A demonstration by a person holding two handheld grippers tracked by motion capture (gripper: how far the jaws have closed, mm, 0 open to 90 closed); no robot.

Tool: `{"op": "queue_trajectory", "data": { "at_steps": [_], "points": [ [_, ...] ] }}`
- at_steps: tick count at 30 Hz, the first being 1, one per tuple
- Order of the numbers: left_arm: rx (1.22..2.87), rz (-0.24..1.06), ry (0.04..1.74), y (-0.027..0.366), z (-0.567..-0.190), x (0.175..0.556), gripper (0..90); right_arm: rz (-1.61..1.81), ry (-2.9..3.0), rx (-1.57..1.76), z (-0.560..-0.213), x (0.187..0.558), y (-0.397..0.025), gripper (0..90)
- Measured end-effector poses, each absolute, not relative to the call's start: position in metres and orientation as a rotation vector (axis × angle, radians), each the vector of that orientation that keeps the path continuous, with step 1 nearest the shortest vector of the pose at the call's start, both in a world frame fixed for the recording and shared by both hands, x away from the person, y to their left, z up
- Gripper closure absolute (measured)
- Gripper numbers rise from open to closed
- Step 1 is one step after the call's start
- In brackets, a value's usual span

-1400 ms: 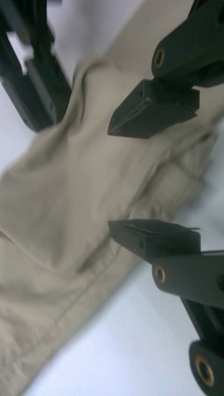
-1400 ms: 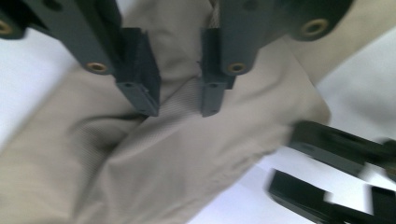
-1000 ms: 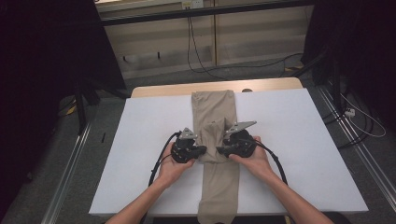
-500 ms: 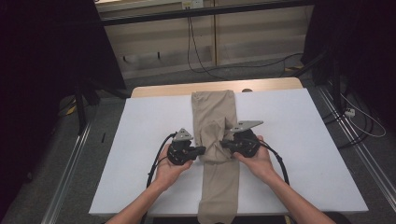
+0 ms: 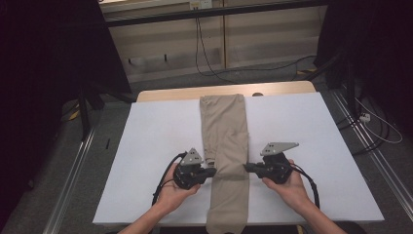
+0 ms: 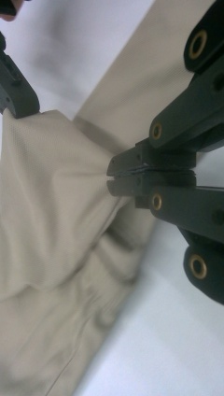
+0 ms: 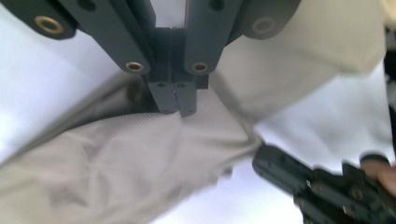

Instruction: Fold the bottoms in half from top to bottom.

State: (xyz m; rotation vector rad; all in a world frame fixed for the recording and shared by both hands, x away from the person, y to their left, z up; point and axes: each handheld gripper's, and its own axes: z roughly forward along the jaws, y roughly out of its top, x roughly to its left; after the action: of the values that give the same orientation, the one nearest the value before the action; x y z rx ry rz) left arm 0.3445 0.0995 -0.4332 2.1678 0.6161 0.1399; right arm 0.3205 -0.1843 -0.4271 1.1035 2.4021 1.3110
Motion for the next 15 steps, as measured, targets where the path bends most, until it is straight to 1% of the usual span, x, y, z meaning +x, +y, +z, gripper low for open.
{"op": "queue_trajectory", "data": {
  "at_steps": [3,4,5,6,7,8,9,10,11,13,15],
  "points": [
    [2.193,0.093,0.605,0.103,-0.438,0.340,87.5,1.266,2.458,1.115,-0.436,0.310,-0.185,90.0],
    [2.191,0.072,0.606,0.102,-0.438,0.340,84.8,1.251,2.472,1.108,-0.438,0.307,-0.185,90.0],
    [2.185,0.062,0.599,0.102,-0.437,0.340,80.0,1.250,2.479,1.114,-0.438,0.305,-0.186,89.1],
    [2.179,0.063,0.594,0.102,-0.436,0.340,78.8,1.254,2.479,1.121,-0.438,0.305,-0.187,86.2],
    [2.179,0.063,0.594,0.102,-0.436,0.340,78.5,1.259,2.474,1.117,-0.437,0.305,-0.188,81.3],
    [2.162,0.087,0.584,0.099,-0.430,0.344,77.2,1.268,2.452,1.125,-0.434,0.306,-0.190,77.2],
    [2.150,0.104,0.588,0.096,-0.426,0.349,74.8,1.274,2.437,1.129,-0.433,0.308,-0.191,76.4],
    [2.143,0.112,0.589,0.094,-0.425,0.354,72.7,1.280,2.419,1.134,-0.430,0.312,-0.192,72.6],
    [2.137,0.135,0.594,0.089,-0.423,0.362,70.4,1.278,2.404,1.137,-0.429,0.316,-0.193,70.6],
    [2.132,0.187,0.630,0.081,-0.423,0.379,62.5,1.249,2.385,1.153,-0.428,0.327,-0.192,70.2],
    [2.134,0.188,0.645,0.078,-0.424,0.386,58.8,1.209,2.352,1.158,-0.430,0.341,-0.191,68.8]
  ]
}}
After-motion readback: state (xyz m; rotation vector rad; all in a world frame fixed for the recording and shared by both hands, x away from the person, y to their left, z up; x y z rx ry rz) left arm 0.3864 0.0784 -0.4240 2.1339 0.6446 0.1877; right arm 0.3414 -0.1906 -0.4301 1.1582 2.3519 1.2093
